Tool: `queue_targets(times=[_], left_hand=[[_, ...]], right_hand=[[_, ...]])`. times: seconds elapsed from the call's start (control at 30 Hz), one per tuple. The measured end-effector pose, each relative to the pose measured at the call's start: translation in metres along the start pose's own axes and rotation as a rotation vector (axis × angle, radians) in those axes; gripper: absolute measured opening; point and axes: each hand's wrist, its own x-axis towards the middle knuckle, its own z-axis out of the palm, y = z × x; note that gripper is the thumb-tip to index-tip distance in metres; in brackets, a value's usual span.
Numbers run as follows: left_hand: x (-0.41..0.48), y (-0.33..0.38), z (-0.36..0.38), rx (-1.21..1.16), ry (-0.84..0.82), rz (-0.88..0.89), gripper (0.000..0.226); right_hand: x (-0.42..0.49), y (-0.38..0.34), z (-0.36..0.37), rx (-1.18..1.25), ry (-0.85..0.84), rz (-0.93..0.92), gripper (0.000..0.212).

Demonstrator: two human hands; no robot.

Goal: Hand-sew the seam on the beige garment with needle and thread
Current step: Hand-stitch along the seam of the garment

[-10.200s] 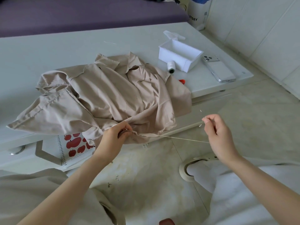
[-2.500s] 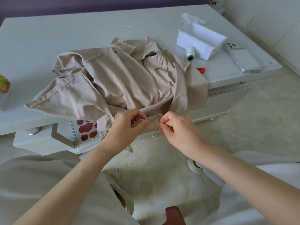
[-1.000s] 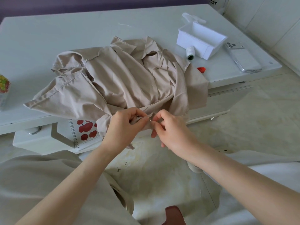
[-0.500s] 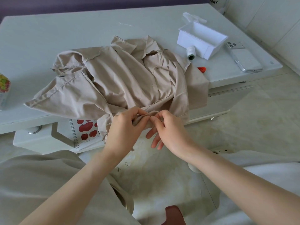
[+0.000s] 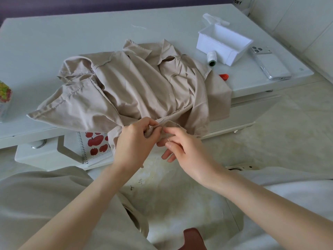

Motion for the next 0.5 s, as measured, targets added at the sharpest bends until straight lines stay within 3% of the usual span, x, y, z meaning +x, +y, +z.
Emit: queue_targets(times=[0.2,0.5], left_hand=[[-0.003,0.006,0.000,-0.077,-0.060,0.061,0.007],[-0.001,0.004,0.001,-0.069,-0.047,0.079,0.007]], right_hand=[[0.005,0.000,-0.007,0.048,0.098,-0.014,0.009],[0.010,0.007,-0.010,-0.029,0.120,0.016,0.013]])
